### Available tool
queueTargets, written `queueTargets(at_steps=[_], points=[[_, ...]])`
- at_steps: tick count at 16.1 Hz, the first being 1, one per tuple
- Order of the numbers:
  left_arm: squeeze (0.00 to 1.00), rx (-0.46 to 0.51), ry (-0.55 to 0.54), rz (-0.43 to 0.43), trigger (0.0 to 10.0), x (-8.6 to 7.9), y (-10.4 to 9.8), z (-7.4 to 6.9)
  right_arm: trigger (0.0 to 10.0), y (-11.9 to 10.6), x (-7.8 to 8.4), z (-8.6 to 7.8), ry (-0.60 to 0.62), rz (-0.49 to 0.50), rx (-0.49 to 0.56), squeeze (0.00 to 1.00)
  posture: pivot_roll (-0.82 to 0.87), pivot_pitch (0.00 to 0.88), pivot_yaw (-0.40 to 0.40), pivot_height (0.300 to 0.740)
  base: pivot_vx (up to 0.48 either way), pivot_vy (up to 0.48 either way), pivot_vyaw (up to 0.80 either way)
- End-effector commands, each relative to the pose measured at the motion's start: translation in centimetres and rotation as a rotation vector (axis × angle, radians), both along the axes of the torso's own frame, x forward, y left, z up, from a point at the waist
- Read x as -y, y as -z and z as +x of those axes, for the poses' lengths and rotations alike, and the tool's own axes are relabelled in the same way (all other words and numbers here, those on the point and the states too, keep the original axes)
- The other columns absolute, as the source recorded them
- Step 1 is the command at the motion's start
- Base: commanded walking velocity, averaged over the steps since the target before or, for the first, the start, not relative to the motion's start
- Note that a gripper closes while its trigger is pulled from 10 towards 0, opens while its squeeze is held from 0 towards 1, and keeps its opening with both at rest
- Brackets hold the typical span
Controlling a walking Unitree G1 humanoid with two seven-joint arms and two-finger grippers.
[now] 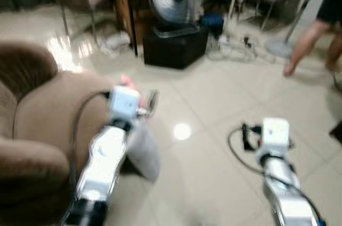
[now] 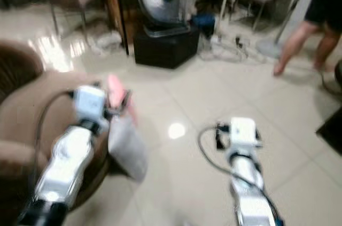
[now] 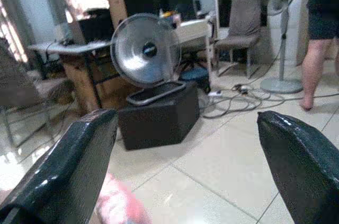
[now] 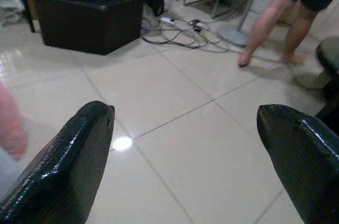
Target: Move the pillow to the sofa from floor
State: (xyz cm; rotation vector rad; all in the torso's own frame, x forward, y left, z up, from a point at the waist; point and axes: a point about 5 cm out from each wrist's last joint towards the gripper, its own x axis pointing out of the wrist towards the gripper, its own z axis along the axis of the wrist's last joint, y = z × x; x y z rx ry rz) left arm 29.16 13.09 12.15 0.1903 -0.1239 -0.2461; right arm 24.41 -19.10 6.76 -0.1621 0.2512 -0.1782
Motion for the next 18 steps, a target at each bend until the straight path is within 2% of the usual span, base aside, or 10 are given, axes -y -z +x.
queueTargets(at_steps=[1, 7, 9, 11, 13, 18], points=[[0.0, -0.004, -0.031, 0.015, 10.0, -1.09, 0.1, -0.05, 10.0, -0.24, -0.9, 0.29, -0.04, -0.009, 0.006, 0.0, -0.05, 0.0, -0.011, 0.74, 0.379, 0.0, 0.0], [0.0, -0.014, -0.031, 0.02, 10.0, -1.11, 0.47, -0.27, 10.0, -0.16, -1.28, 0.25, -0.081, -0.007, 0.009, 0.0, -0.05, 0.0, -0.013, 0.74, 0.382, 0.0, 0.0], [0.0, -0.024, -0.035, 0.024, 10.0, -1.31, 0.7, -0.36, 10.0, -0.11, -1.59, 0.32, -0.125, -0.037, -0.005, 0.0, -0.05, 0.0, -0.013, 0.74, 0.384, 0.0, 0.0], [0.0, -0.027, -0.034, 0.025, 10.0, -1.27, 0.75, -0.4, 10.0, -0.2, -1.7, 0.37, -0.146, -0.04, 0.002, 0.0, -0.05, 0.0, -0.014, 0.74, 0.384, 0.0, 0.8], [0.0, -0.027, -0.028, 0.022, 10.0, -1.2, 0.74, -0.41, 10.0, -0.33, -1.53, 0.38, -0.125, -0.026, 0.021, 0.0, -0.05, 0.0, -0.014, 0.74, 0.384, 0.0, 0.8], [0.0, -0.031, 0.005, 0.019, 10.0, -0.74, 0.79, -0.42, 10.0, -0.17, -1.27, 0.26, -0.096, 0.017, 0.018, 0.0, -0.05, 0.0, -0.009, 0.74, 0.385, 0.0, 0.0]])
